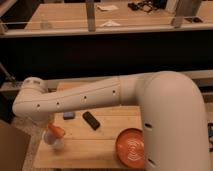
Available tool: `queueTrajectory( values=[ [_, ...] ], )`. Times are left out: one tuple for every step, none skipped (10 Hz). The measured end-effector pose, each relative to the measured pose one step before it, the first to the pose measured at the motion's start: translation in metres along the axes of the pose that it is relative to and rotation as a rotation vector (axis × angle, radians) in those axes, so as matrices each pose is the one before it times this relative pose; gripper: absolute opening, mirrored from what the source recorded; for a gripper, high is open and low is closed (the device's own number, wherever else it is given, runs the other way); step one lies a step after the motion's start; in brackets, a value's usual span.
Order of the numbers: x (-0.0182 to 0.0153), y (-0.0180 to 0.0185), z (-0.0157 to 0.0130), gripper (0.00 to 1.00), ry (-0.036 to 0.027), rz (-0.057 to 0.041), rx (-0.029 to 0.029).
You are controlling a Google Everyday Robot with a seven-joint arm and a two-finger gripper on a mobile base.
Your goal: Place the pepper in the ceramic cup
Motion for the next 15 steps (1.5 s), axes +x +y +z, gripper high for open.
queueTrajectory(
  values=[
    [-0.00007,-0.00048,0.00025,0.01,-0.00137,-0.00217,0.00179],
    [0.00011,-0.00031,0.00009,0.01,-0.00067,-0.00224,0.00057],
    [0.00018,-0.00017,-0.00005,0.01,-0.00028,-0.00195,0.00025],
    [-0.00024,-0.00048,0.00036,0.01,-0.00176,-0.00264,0.00143],
    [-0.00015,-0.00012,0.00018,0.01,-0.00071,-0.00163,0.00092],
    [-0.00004,-0.00003,0.00001,0.01,-0.00067,-0.00154,0.00067],
    [-0.00003,-0.00019,0.0,0.01,-0.00105,-0.00251,0.00107],
    [-0.00026,0.00014,0.00042,0.04,-0.0017,-0.00124,0.00059],
    [0.00014,-0.00014,-0.00005,0.06,-0.00049,-0.00186,0.00064],
    [-0.00013,-0.00016,0.00012,0.06,-0.00121,-0.00133,0.0012],
    [-0.00012,-0.00023,0.00011,0.06,-0.00154,-0.00364,0.0018],
    [-0.00022,-0.00041,0.00021,0.06,-0.00157,-0.00221,0.00186],
    [0.00007,0.00005,-0.00012,0.06,-0.00018,-0.00071,-0.00002],
    [0.00011,-0.00038,0.00025,0.06,-0.00092,-0.00186,0.00114],
    [-0.00006,-0.00016,0.00009,0.06,-0.00122,-0.00161,0.00075]
  ],
)
